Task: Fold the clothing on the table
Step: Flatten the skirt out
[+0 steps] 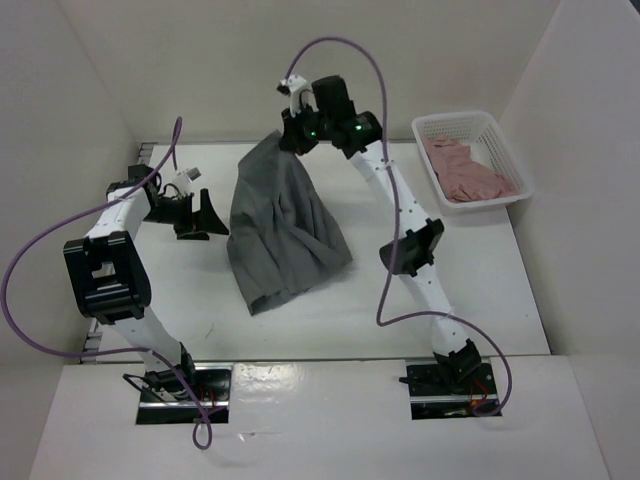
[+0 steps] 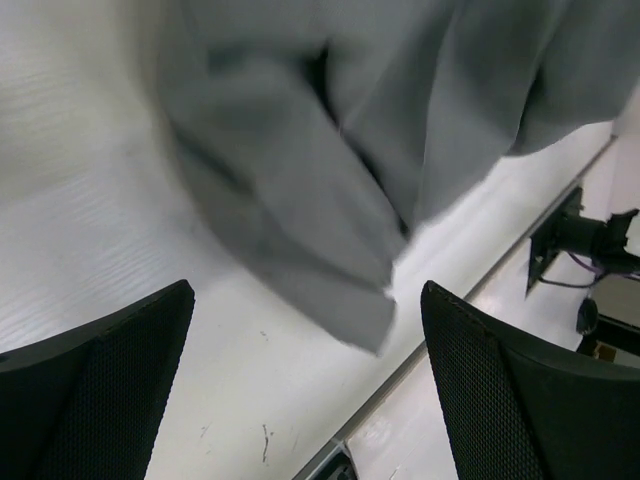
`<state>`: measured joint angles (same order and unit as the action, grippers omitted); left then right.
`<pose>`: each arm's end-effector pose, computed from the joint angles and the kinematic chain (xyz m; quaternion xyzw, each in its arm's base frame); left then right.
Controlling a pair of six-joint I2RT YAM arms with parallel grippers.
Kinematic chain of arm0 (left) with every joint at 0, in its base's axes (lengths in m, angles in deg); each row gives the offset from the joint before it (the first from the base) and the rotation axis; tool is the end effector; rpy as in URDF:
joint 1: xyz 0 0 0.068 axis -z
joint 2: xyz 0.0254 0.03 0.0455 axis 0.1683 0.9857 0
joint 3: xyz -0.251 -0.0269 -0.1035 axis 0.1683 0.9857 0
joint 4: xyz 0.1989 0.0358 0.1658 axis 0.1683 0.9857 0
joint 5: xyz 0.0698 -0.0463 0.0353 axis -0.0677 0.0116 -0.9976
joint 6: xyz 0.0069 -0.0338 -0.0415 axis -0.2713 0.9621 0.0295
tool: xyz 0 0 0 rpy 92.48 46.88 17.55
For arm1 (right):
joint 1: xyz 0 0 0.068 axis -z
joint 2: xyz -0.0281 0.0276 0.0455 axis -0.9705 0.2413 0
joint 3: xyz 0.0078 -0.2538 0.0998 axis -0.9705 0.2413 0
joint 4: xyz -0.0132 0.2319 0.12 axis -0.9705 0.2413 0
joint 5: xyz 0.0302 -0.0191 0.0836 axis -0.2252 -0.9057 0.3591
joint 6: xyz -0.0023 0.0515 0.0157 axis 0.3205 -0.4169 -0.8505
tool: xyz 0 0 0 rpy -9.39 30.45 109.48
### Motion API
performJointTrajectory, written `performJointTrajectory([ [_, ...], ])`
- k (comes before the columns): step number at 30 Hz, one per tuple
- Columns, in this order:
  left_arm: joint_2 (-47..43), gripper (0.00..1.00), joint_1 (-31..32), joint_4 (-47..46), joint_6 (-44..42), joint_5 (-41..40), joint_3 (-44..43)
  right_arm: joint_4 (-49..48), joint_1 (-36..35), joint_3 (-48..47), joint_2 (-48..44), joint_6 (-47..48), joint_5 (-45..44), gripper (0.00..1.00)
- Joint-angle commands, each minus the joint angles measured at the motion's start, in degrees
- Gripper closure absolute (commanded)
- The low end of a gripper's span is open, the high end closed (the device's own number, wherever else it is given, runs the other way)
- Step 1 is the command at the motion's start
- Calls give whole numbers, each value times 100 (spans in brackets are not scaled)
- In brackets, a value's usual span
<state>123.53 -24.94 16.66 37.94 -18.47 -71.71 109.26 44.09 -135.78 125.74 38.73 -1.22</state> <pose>0.3400 0.0661 0.2321 0.0078 0.9114 -0.3489 0.2179 0.4453 0.2941 0.3567 -0.3793 0.7668 0.2736 0.4396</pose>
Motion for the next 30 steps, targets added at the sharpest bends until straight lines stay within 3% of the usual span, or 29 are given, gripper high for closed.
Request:
performJointTrajectory([
  [1, -139, 0, -31, 197, -499, 818, 29, 60, -154, 140, -1309, 24, 239, 100],
  [11, -639, 0, -93, 312, -1062, 1697, 29, 281, -857, 948, -2383, 341, 204, 100],
  [18, -825, 0, -567, 497, -1467, 2514, -85, 561, -1586, 1134, -2839, 692, 178, 100],
  [30, -877, 0, -1270, 865, -1870, 2813, -314, 633, -1587, 1335, -4149, 886, 775, 100],
])
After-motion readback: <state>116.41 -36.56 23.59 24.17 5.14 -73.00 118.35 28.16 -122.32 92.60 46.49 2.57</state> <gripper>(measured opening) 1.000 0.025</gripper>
